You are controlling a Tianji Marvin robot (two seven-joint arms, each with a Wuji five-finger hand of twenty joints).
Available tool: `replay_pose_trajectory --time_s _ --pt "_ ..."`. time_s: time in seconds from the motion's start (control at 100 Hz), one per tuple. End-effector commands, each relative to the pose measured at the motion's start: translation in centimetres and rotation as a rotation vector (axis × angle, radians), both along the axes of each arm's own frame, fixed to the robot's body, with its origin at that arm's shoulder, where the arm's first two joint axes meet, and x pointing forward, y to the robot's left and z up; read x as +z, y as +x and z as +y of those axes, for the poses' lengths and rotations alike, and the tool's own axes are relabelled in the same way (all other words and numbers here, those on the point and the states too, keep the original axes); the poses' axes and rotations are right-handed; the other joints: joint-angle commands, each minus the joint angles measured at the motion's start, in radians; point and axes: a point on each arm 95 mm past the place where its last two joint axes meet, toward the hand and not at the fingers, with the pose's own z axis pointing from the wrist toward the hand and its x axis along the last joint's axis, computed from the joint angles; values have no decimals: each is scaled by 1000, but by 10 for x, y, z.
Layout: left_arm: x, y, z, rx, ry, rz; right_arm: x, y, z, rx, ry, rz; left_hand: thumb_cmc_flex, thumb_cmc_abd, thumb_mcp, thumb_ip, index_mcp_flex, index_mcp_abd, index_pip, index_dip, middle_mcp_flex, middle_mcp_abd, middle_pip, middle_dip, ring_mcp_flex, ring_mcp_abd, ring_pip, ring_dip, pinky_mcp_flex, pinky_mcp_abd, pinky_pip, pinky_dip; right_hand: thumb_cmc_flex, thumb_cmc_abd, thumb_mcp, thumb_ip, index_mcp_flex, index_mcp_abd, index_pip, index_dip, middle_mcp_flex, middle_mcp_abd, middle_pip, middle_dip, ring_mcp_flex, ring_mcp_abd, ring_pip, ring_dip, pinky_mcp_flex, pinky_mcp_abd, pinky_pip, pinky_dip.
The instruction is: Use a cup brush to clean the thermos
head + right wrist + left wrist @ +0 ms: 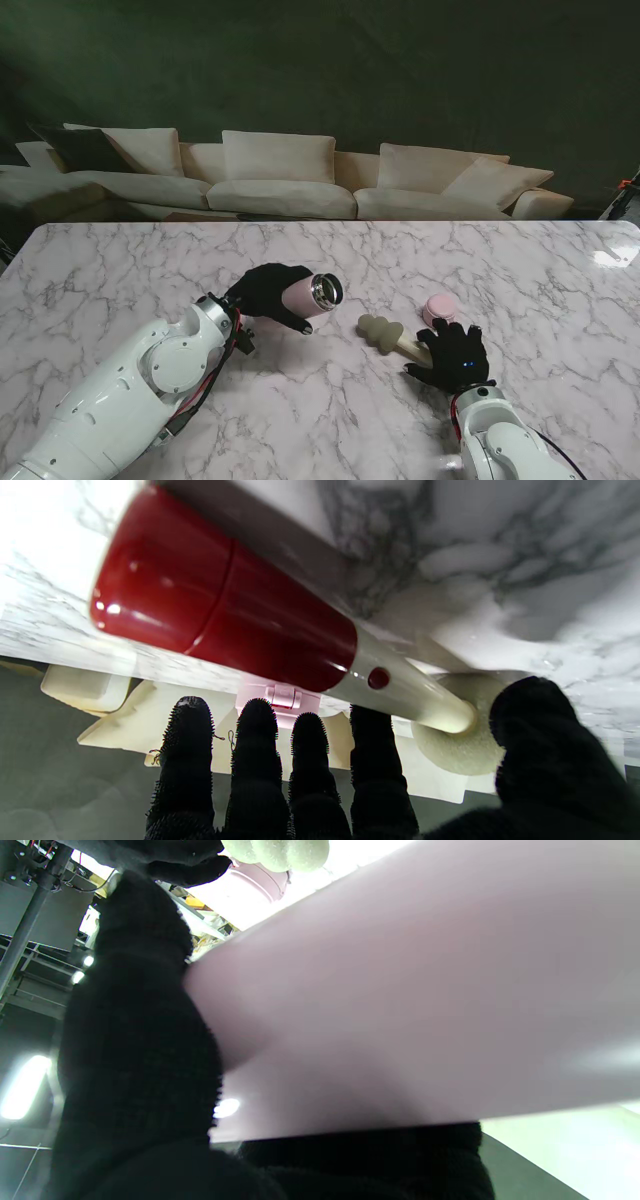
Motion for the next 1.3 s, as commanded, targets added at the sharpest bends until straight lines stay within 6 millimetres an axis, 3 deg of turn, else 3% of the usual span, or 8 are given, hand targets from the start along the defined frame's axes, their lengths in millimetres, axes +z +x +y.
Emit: replay_pose_trajectory --time_s 0.0,0.12,0.25,0.35,0.52,0.71,0.92,1.29 --pt "0 1 -1 -6 4 5 -5 -1 -2 -11 -4 10 354 497 258 -11 59 -155 120 29 -6 -41 32 -9 73 -80 173 44 21 -113 114 48 -32 -21 23 15 39 7 19 19 -12 19 18 5 -11 14 9 25 -20 21 12 15" --pt "0 0 -2 -6 2 6 -9 1 -2 -20 2 17 354 499 258 -12 57 -155 118 29 -7 -41 33 -9 73 -80 174 44 21 -112 115 49 -2 -9 26 15 98 -13 39 25 -10 21 20 6 -12 14 13 27 -21 23 15 17" --pt "0 0 -3 -8 3 7 -14 2 -1 -30 18 -5 356 498 259 -12 58 -154 118 29 -9 -40 32 -11 72 -78 175 45 21 -112 116 49 159 13 -9 27 221 -65 112 58 32 13 45 16 8 8 36 32 -9 26 33 24" --pt "0 1 -3 -12 8 12 -16 4 -1 -39 30 -43 356 499 259 -12 59 -154 117 29 -9 -42 32 -12 72 -78 175 45 19 -110 116 50 231 -80 249 -82 274 -147 360 -136 121 -8 54 28 37 -1 63 33 -3 43 47 24" --pt "0 0 -3 -15 8 15 -18 4 1 -40 59 -51 356 500 258 -13 58 -154 116 29 -10 -41 32 -13 71 -77 176 45 17 -109 116 50 341 -106 326 -142 368 -160 470 -98 243 -32 65 36 92 38 53 18 15 75 43 18" --pt "-1 0 -4 -14 5 14 -18 4 3 -54 97 -41 357 501 259 -14 58 -153 115 29 -11 -41 32 -13 70 -76 176 45 17 -108 116 51 405 -61 280 -153 336 -119 514 42 511 1 49 31 237 89 10 -17 61 133 18 -24" --pt "-1 -1 -5 -15 3 17 -18 3 3 -48 109 -32 357 503 260 -14 58 -153 114 30 -13 -40 33 -14 70 -74 177 45 17 -107 117 52 434 -37 240 -144 315 -136 542 87 727 -17 76 36 344 74 3 -21 127 143 15 -54" --pt "-3 -2 -6 -19 -2 22 -12 1 -2 -22 130 -20 357 506 259 -15 59 -151 113 31 -14 -37 37 -13 70 -73 178 45 16 -106 117 53 524 38 62 -99 253 -182 585 152 712 51 504 209 753 123 168 51 468 231 152 -130"
